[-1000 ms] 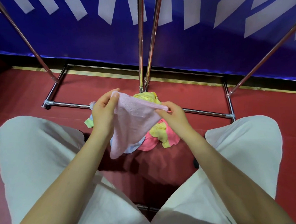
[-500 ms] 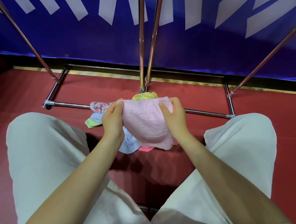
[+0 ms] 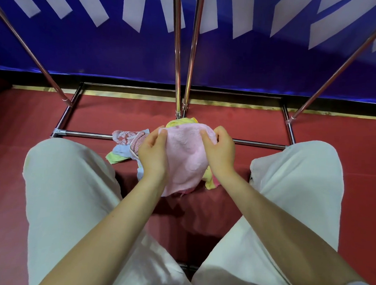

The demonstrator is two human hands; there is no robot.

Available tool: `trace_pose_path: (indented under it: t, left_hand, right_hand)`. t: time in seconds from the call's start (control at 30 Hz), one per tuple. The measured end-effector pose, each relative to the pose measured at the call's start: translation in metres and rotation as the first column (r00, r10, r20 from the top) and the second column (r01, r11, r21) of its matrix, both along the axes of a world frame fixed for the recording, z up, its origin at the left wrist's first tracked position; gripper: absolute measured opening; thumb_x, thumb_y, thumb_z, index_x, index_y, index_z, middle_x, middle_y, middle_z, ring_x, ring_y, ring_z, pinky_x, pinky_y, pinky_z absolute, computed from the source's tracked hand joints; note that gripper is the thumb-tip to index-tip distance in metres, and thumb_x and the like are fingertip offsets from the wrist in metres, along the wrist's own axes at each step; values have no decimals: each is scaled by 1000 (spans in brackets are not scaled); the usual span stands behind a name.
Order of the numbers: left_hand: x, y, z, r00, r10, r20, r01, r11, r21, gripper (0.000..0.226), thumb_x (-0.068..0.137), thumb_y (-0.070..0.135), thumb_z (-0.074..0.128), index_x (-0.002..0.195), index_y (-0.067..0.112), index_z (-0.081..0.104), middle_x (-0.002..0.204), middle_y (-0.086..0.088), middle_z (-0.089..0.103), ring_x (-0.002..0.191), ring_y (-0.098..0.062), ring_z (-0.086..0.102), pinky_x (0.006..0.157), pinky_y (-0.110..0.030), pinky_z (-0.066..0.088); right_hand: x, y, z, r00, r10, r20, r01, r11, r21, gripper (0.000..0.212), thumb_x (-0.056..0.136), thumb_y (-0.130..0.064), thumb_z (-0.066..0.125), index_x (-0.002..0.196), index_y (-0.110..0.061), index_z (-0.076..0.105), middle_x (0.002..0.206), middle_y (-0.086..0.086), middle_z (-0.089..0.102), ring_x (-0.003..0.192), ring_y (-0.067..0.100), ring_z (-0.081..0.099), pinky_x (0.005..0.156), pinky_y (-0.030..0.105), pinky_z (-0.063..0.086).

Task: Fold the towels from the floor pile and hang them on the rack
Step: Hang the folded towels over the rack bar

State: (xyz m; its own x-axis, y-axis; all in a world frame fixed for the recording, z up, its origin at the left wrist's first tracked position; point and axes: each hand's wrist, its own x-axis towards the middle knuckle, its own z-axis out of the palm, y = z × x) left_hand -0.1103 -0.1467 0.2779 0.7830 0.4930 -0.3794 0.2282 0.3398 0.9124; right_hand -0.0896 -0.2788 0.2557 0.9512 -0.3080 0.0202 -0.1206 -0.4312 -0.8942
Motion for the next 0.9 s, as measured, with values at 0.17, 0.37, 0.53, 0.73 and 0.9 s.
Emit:
trace_pose_path:
  t: [0.17,0.37,0.53,0.73,0.9]
  left_hand:
    - [-6,-10,-4,999,-26,-42,24,999,-43,12,93,19,61,90,25,71,113,-2,71,113,-22,63,105,-46,45]
    - [-11,-16,-5,997,-71,-7,71,998,-2,19,95,20,58,106,14,72,111,-3,71,99,-17,65,92,-37,52]
    - [-15,-24,-1,991,-129,29,128,991,34,19,95,18,58,107,14,71,112,-6,71,110,-24,65,100,-47,49]
    - [-10,-13,6,991,-114,65,114,993,10,15,97,19,56,97,25,70,103,-2,71,95,-17,65,90,-36,53]
    - [-7,-9,13,981,-130,143,135,991,-23,18,97,17,55,92,26,70,92,-3,69,79,-13,62,66,-20,50]
  right_hand:
    - [-13,3,-4,999,-4,-34,6,999,52,45,82,-15,63,59,-21,26,54,-7,24,48,7,26,47,21,24]
    - [-23,19,6,999,36,21,-38,994,99,38,85,-12,62,62,-15,31,54,-8,27,47,6,28,47,17,28]
    - [-29,27,6,989,111,92,-126,978,168,37,87,-16,63,63,-21,35,52,-9,31,51,5,29,50,19,27]
    - [-24,32,8,946,297,130,-321,913,251,27,95,-16,46,75,-32,56,68,-19,61,67,0,55,66,23,46]
    - [-17,26,6,889,357,287,-346,934,-90,8,85,-15,58,91,-19,63,90,-10,56,87,12,53,77,29,46]
